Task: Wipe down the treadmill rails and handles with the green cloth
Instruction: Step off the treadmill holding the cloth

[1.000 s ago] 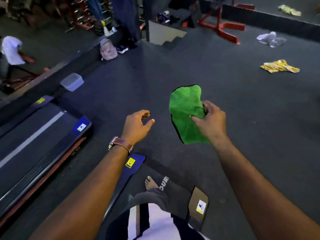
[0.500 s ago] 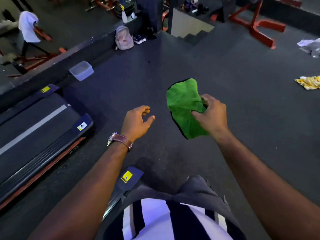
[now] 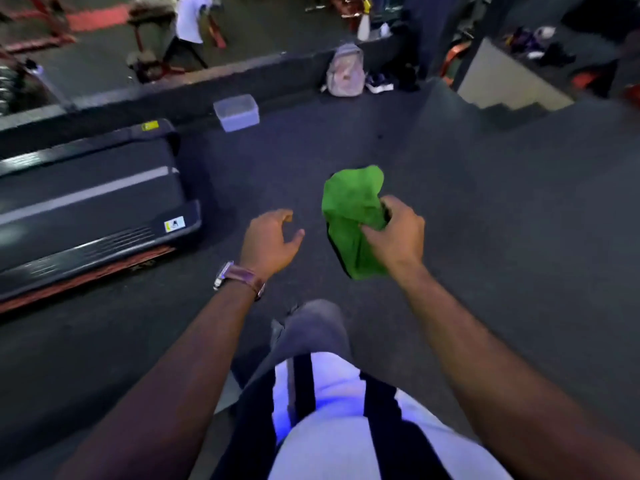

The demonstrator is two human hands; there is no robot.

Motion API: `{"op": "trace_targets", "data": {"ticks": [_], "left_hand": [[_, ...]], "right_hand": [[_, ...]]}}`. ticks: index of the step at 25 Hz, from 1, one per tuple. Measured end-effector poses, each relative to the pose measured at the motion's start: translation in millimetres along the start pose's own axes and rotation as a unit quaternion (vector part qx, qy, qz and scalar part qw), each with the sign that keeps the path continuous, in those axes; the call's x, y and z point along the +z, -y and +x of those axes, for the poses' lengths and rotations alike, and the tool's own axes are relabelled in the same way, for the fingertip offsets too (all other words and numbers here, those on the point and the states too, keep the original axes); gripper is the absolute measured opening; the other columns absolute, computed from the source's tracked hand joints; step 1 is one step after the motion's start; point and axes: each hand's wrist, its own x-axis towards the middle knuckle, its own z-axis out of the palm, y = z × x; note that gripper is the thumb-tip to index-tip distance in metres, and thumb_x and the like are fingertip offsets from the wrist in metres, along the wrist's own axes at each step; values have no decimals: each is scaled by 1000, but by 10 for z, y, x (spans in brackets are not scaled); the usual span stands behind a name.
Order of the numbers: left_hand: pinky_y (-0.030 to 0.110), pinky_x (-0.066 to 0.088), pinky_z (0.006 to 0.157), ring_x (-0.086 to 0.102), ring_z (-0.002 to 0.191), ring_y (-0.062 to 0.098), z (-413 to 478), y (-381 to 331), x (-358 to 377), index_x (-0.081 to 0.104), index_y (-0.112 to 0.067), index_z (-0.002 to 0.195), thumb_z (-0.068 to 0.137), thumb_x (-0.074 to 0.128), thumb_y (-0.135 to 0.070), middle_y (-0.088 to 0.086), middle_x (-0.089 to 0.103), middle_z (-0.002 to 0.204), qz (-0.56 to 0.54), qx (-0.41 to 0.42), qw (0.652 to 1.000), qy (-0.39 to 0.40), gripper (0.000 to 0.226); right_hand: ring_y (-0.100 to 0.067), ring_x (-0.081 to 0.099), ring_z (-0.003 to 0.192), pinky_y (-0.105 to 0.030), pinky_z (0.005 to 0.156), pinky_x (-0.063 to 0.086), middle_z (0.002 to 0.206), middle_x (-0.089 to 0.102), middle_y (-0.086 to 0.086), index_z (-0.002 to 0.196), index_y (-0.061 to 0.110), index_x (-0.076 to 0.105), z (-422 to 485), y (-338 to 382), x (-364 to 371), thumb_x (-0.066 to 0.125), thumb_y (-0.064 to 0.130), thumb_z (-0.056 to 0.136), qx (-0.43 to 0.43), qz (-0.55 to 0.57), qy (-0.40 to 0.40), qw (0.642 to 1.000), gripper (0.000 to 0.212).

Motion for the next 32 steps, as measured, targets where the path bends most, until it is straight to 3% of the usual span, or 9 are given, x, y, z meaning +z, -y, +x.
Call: {"op": "trace_targets", "data": {"ticks": [7,13,20,32], "left_hand": [[37,52,83,65,91,28,1571,526,-75,65,-2,105,76,61,-34,12,69,100,27,-63,995,-67,44],[33,50,87,64,98,25,3175,1195,-134,64,-4,112,81,70,-27,10,68,107,48,-112,991,-60,39],[35,50,89,64,100,30,5158,1683,53,64,0,114,80,68,-26,15,68,109,53,-110,992,-34,43],[37,49,88,63,99,31,8675,2780,-18,64,-1,112,78,70,-27,16,68,107,60,-223,968,-98,43]], "right_hand": [[-23,64,83,-30,72,44,85,69,0,92,16,64,2025,404,806,76,23,70,-91,13,83,992,27],[-23,63,88,-20,71,33,93,70,-3,102,14,66,3801,992,1596,78,21,73,-108,9,139,984,33],[-27,64,98,-26,84,39,102,71,-7,112,13,66,5831,1187,2489,78,20,72,-122,5,158,980,43],[-28,66,96,-29,78,45,101,72,-8,115,15,67,9375,2115,4304,77,22,73,-194,-2,237,952,44]]}}
